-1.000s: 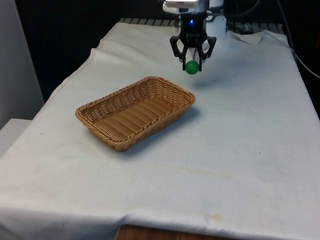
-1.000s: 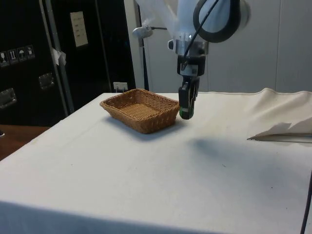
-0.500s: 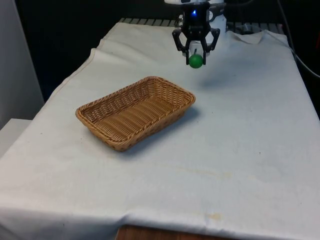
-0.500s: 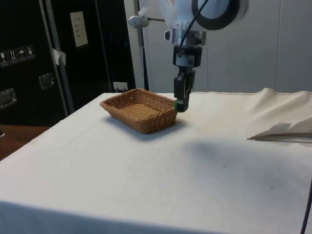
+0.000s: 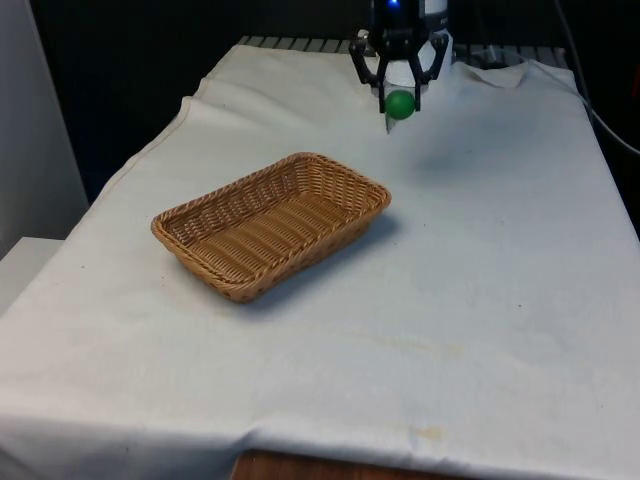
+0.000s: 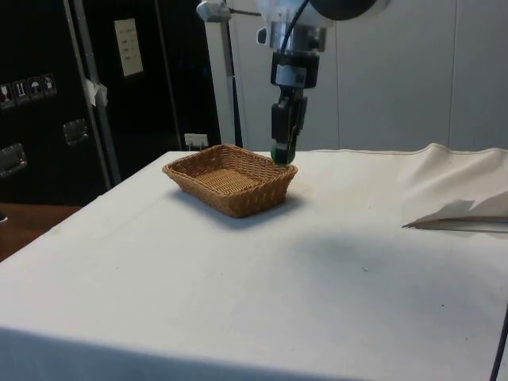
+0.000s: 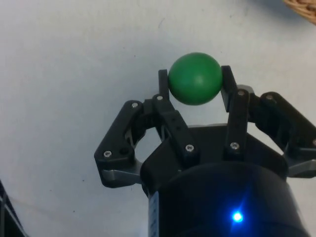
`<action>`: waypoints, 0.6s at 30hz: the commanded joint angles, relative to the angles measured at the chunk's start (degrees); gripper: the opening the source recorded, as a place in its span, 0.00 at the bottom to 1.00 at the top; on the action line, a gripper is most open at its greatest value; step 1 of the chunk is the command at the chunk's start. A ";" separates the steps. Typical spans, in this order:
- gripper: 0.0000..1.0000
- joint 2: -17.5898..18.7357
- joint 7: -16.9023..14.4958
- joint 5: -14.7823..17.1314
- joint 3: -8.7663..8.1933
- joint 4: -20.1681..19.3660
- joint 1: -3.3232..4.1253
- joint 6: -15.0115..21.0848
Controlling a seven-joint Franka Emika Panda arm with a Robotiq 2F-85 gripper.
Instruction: Pick up the ball and place it into the basket.
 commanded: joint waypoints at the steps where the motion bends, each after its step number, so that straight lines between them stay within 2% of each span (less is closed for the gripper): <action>1: 0.03 -0.34 0.06 -0.17 0.00 0.17 0.00 -0.46; 2: 0.03 -0.17 1.66 -2.06 0.46 0.92 -0.74 -1.49; 5: 0.03 0.29 1.20 -1.09 0.17 2.01 0.00 -2.64; 9: 0.03 1.89 0.57 0.00 0.17 3.72 0.52 -3.15; 10: 0.03 2.46 0.46 0.29 0.23 4.30 0.57 -3.27; 11: 0.03 2.41 0.57 -0.40 0.29 3.95 0.17 -2.69; 12: 0.03 3.50 0.17 0.92 0.40 5.33 0.63 -3.50; 13: 0.03 4.18 0.06 1.26 0.52 6.02 0.69 -3.61; 17: 0.03 6.53 -0.52 2.52 0.86 8.65 0.69 -4.35; 18: 0.03 6.59 0.11 1.43 0.80 8.25 0.46 -3.61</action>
